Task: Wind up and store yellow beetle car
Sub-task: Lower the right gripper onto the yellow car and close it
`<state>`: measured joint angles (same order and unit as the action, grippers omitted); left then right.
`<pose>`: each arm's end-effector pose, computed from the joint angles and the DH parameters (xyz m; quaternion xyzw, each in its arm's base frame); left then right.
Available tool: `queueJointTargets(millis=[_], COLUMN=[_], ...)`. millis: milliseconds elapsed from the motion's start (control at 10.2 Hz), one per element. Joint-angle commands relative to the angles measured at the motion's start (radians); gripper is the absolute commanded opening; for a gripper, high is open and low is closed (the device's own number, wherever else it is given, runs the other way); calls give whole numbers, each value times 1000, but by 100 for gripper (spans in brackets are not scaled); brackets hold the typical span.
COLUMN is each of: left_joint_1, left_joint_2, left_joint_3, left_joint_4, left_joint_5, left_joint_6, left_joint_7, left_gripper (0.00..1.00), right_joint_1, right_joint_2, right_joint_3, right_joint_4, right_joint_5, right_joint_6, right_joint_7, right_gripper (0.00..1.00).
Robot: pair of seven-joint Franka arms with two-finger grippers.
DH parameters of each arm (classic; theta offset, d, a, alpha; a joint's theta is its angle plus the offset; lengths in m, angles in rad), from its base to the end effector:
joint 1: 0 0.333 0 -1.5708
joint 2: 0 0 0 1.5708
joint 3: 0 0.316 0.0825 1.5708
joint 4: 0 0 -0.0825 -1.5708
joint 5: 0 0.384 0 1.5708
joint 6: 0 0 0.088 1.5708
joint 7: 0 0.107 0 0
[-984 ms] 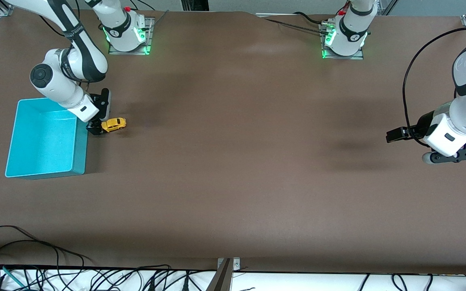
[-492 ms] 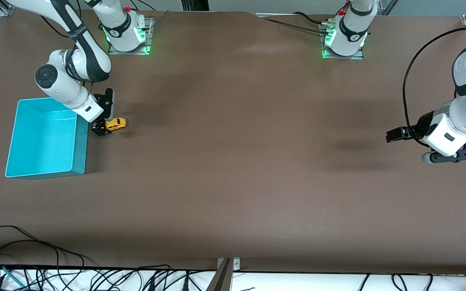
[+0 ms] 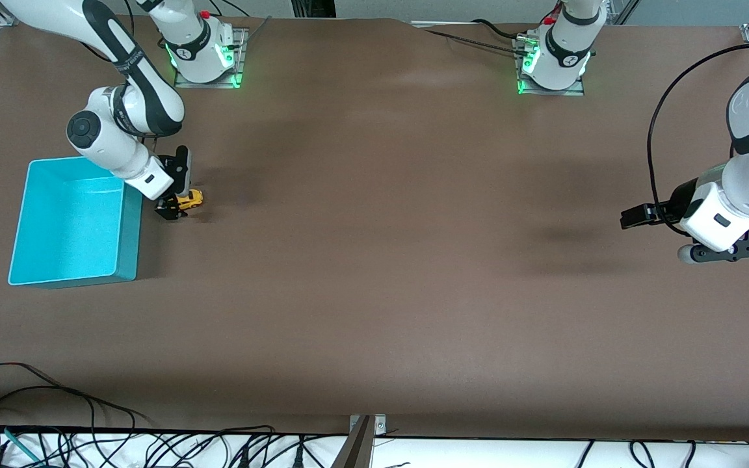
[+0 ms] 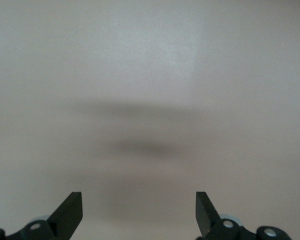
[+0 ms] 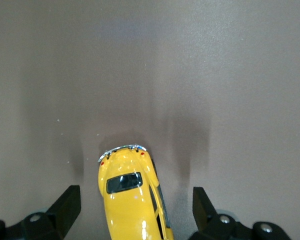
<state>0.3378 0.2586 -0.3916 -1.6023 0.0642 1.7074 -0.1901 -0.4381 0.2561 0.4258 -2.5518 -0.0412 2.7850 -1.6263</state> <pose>0.6204 -0.0058 0.4780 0.9956 0.0640 -0.0684 0.0095 0.4528 0.0064 0.1839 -0.6814 -0.7305 -0.0336 0.0302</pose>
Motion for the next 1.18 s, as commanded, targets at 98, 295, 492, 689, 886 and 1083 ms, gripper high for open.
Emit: queueJointTargets(millis=[98, 295, 492, 689, 886, 1083], left_joint_1=[4, 6, 7, 7, 7, 7], left_joint_2=[2, 1, 1, 2, 1, 2], left_joint_3=[0, 0, 0, 0, 0, 0], left_joint_4=[13, 18, 38, 39, 38, 38], left_joint_5=[-20, -27, -27, -23, -20, -20], left_joint_6=[-9, -9, -9, -9, -9, -9], left_joint_7=[40, 70, 70, 70, 70, 70], left_gripper=[100, 100, 100, 100, 100, 100], right_joint_1=[-13, -13, -13, -13, -13, -13], right_joint_2=[0, -32, -121, -222, -297, -319], right_joint_3=[8, 8, 13, 16, 31, 31], right_joint_4=[2, 5, 8, 47, 117, 211], right_joint_5=[-11, -11, -11, 35, 122, 153], right_joint_6=[19, 8, -86, -245, -426, -595], right_joint_7=[-47, -49, -41, -38, -46, -49], right_gripper=[45, 9, 1, 1, 1, 2])
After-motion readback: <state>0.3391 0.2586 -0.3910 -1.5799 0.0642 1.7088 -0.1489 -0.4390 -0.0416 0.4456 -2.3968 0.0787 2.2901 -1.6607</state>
